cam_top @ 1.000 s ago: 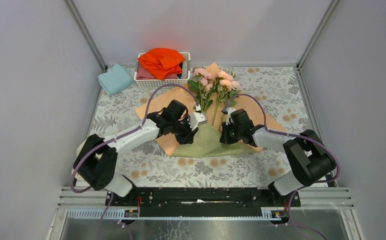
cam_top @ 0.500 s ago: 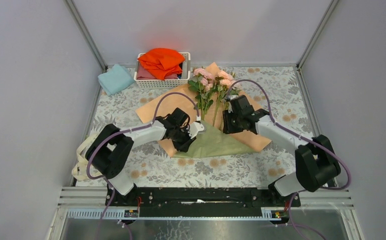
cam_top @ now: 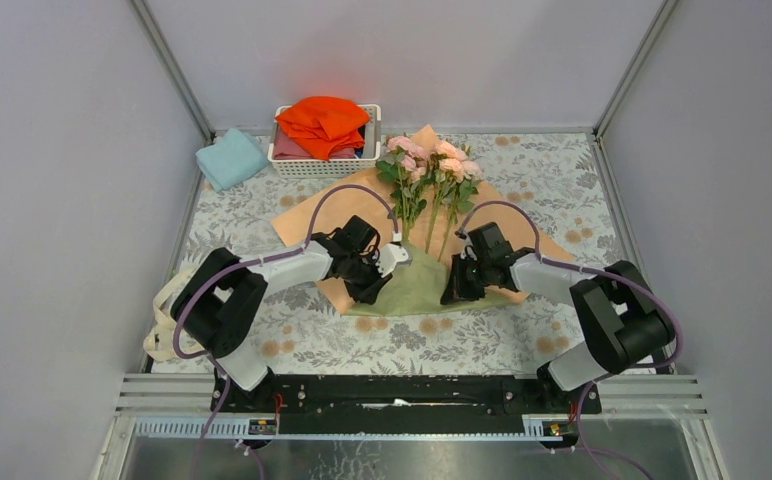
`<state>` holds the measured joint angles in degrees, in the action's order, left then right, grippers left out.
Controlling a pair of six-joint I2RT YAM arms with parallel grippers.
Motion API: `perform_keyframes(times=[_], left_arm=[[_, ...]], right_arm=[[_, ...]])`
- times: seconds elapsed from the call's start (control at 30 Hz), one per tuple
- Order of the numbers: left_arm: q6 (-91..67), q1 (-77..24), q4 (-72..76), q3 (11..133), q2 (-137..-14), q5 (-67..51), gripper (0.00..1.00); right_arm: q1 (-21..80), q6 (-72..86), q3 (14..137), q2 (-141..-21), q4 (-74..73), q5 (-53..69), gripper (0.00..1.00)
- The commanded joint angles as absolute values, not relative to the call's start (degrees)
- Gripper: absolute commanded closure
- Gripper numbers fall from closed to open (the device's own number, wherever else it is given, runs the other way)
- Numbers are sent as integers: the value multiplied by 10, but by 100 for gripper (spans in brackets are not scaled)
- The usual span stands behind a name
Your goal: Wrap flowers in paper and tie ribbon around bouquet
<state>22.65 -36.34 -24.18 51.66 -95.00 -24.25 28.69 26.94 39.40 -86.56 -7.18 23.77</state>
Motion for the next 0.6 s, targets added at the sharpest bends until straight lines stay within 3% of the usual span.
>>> perform_keyframes(times=[0.0, 0.23, 0.57], left_arm=[[227, -362, -233, 513, -962, -212, 78], [233, -362, -234, 514, -964, -200, 78], [237, -362, -236, 512, -958, -199, 78]], right_arm=[[238, 298, 349, -866, -35, 248, 100], [158, 330, 255, -752, -82, 211, 100], [14, 407, 219, -607, -115, 89, 100]])
